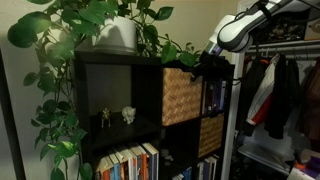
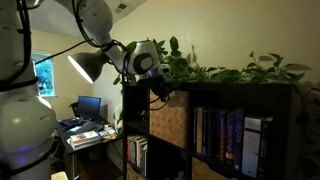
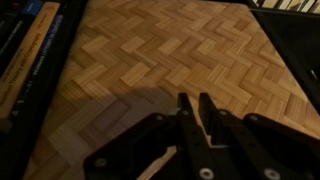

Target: Slightly pull out the reed basket, put the two plushies on top of the bookshelf into it, then push it back

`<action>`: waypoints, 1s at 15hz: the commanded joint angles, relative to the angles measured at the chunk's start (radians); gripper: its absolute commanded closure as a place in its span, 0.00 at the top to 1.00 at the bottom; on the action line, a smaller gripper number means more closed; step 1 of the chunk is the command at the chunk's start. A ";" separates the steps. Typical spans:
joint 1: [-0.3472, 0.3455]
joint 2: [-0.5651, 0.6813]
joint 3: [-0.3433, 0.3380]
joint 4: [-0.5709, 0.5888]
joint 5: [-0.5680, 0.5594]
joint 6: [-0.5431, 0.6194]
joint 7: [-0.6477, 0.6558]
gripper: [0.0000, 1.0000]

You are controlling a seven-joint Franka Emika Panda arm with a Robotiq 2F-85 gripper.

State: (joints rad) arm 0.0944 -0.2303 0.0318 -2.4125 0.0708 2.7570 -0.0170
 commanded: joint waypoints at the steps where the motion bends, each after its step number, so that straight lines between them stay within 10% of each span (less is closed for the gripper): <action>1: -0.018 -0.059 0.018 0.009 -0.044 -0.152 0.018 0.49; 9: -0.014 -0.156 0.020 0.103 -0.133 -0.610 -0.036 0.98; 15: -0.008 -0.169 0.020 0.128 -0.134 -0.679 -0.060 1.00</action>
State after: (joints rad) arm 0.0921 -0.4000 0.0464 -2.2861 -0.0660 2.0788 -0.0757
